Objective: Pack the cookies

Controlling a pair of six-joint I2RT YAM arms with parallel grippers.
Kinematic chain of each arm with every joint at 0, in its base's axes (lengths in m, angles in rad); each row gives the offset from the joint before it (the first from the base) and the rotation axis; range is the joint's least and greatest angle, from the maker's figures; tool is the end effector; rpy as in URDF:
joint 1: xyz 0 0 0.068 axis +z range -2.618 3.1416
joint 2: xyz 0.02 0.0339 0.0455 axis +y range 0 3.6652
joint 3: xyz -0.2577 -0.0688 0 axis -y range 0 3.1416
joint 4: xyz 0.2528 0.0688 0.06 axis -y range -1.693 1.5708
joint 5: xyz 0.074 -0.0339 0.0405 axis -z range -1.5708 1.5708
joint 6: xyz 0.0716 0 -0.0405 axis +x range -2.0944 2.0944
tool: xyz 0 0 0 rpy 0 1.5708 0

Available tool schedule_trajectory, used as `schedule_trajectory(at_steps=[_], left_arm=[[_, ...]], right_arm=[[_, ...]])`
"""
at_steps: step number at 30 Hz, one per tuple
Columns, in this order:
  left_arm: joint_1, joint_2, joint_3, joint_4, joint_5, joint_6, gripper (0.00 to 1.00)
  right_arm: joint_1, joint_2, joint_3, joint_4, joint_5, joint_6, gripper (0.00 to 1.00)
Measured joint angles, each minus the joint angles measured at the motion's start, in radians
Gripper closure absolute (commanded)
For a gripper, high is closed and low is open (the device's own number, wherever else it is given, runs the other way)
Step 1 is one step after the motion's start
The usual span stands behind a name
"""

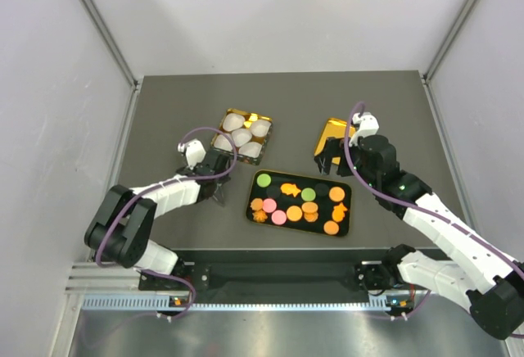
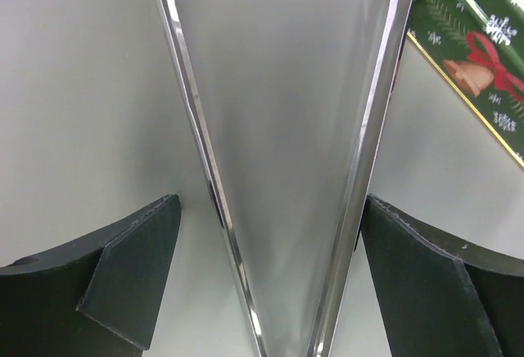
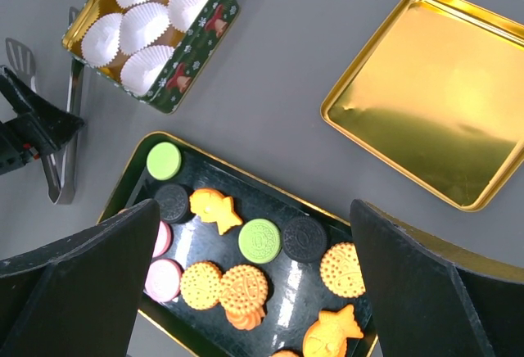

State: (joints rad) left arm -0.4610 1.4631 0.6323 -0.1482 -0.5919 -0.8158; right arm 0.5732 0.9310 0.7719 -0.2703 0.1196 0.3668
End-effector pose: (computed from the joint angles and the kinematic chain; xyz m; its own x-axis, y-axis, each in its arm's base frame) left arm 0.2699 -0.0894 0.1127 -0.5752 -0.3891 -0.7195 -0.4794 0.8731 -0.0889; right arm 0.2207 0.1323 0.2790 -0.4869 0.1095 -0.8665 -0.2921 0.9146 0.2797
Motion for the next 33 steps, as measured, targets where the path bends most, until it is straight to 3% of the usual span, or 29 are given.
schedule_trajectory(at_steps=[26,33], left_arm=[[0.066,0.004,0.002,0.035,0.027,0.012,0.30],[0.066,-0.071,0.000,-0.003,0.034,0.029,0.33]], right_arm=[[0.000,0.000,0.000,0.000,-0.001,0.000,0.00],[0.000,0.004,0.000,0.000,-0.002,0.000,0.00]])
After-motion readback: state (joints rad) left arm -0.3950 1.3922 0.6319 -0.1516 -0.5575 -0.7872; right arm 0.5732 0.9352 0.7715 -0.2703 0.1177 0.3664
